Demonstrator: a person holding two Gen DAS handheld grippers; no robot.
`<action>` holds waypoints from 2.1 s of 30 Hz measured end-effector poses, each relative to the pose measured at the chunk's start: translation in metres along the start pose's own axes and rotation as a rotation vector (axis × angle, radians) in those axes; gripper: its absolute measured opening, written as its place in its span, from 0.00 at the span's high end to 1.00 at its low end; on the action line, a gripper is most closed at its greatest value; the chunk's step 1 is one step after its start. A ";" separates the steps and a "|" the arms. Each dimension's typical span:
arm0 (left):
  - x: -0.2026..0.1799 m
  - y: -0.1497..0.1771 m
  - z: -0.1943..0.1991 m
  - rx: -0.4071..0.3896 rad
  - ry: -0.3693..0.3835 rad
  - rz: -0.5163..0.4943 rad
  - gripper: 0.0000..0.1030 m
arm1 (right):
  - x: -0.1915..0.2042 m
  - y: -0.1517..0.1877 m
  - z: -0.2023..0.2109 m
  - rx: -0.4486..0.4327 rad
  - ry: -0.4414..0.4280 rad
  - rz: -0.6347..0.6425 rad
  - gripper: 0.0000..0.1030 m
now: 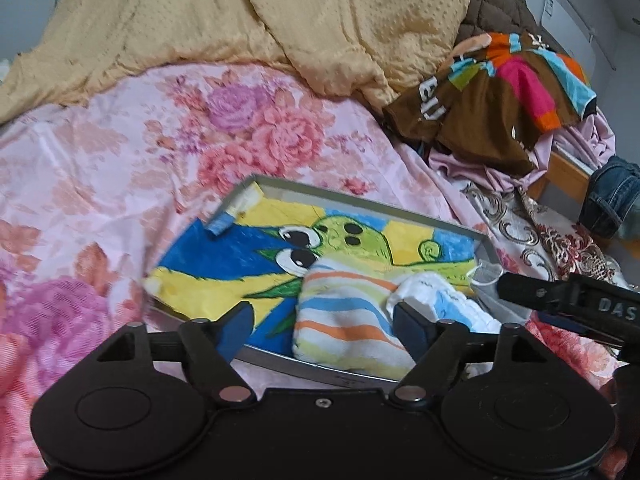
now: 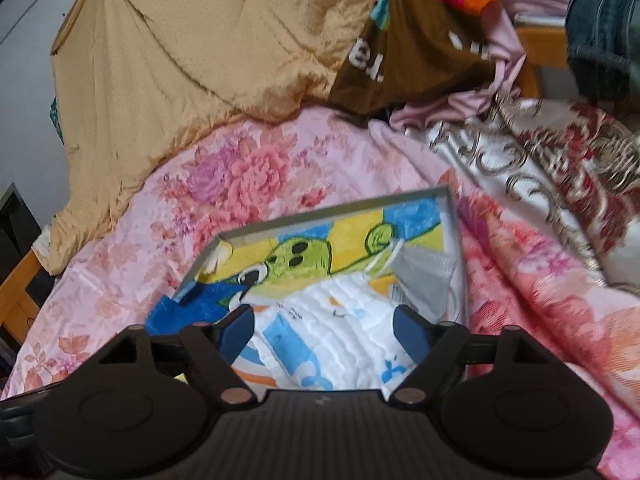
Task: Organize soft objects
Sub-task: 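Lower and release the striped towel with the left tool while the right tool releases the white towel, then withdraw both open tools up from the tray and turn toward the remaining items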
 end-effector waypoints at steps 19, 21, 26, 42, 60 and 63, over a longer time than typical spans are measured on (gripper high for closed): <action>0.022 -0.025 0.161 -0.191 -0.003 0.001 0.02 | 0.073 -0.013 0.133 -0.195 -0.026 0.158 0.00; 0.024 -0.018 0.175 -0.199 0.005 0.006 0.02 | 0.081 -0.006 0.151 -0.223 -0.036 0.161 0.00; 0.028 0.002 0.201 -0.202 0.001 0.002 0.01 | 0.101 0.014 0.185 -0.266 -0.047 0.201 0.00; 0.063 0.050 0.249 -0.190 -0.097 -0.052 0.01 | 0.129 0.098 0.234 -0.296 -0.076 0.261 0.00; 0.105 0.101 0.239 -0.111 -0.087 -0.136 0.01 | 0.147 0.171 0.226 -0.096 -0.056 0.336 0.00; 0.111 0.114 0.230 -0.075 -0.055 -0.130 0.01 | 0.149 0.183 0.219 -0.040 -0.057 0.344 0.00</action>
Point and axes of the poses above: each gripper's, at about its wrist camera, not at the fingertips, and z roughly against the way its jaws point, x to its left, y to its underside, the point moved 9 cm from there along -z, roughly the way its jaws point, and after that the axes turned 12 degrees about -y, right-handed, at the moved point
